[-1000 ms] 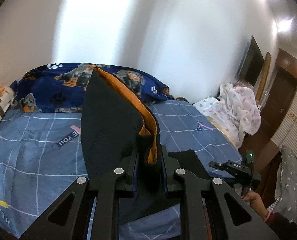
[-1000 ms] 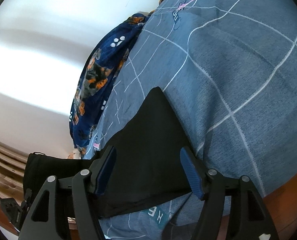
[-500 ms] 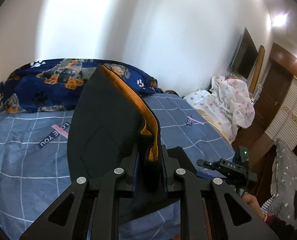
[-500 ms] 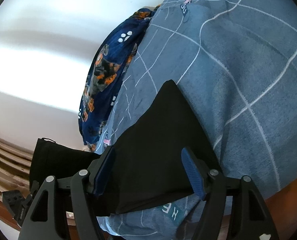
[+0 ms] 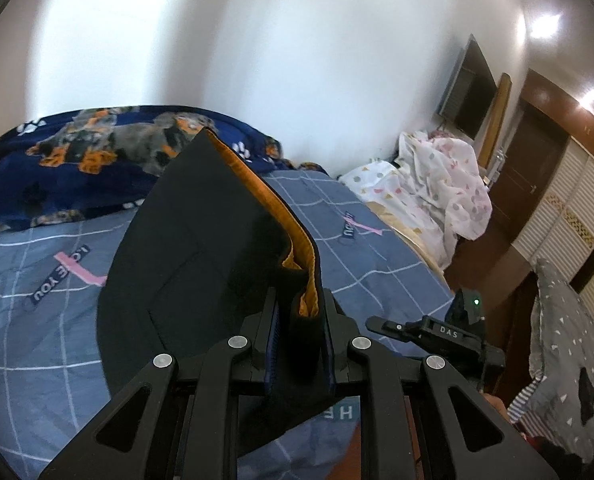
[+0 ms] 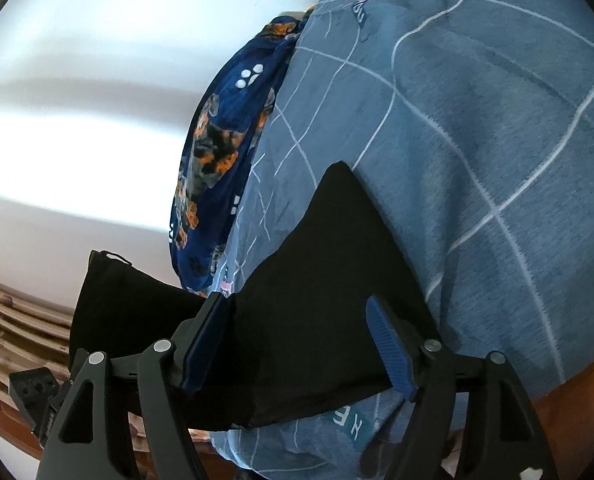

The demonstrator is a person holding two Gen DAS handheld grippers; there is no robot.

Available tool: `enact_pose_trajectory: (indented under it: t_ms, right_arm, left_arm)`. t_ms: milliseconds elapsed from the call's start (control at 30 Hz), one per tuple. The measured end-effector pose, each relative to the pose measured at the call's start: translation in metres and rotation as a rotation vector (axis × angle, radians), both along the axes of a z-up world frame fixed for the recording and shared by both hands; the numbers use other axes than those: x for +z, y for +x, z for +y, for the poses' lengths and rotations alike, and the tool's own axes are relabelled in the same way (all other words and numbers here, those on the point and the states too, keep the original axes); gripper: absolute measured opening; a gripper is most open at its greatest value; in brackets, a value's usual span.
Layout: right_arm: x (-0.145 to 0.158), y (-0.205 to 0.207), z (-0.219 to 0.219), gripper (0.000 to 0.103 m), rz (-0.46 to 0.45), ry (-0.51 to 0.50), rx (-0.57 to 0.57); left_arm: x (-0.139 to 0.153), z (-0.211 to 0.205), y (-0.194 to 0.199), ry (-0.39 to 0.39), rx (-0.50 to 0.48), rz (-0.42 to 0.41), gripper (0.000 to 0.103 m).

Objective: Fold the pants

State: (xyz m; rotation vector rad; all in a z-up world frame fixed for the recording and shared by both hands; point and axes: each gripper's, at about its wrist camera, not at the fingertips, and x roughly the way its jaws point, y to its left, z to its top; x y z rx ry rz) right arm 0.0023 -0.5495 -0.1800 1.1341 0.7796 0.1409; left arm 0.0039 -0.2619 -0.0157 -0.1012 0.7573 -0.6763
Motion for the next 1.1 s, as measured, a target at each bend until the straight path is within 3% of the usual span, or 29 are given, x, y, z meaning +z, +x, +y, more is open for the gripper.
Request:
enact_pose_trajectory:
  t_ms: [267, 1100]
  right_arm:
    - [-0.009, -0.005, -0.012, 0.072, -0.002, 0.069, -0.040]
    - [-0.009, -0.004, -0.024, 0.076, -0.077, 0.134, -0.016]
  left_arm:
    - [-0.018, -0.034, 0.005, 0.016, -0.061, 0.044, 0.019]
    - [-0.081, -0.095, 0.012, 0.099, -0.175, 0.136, 0.019]
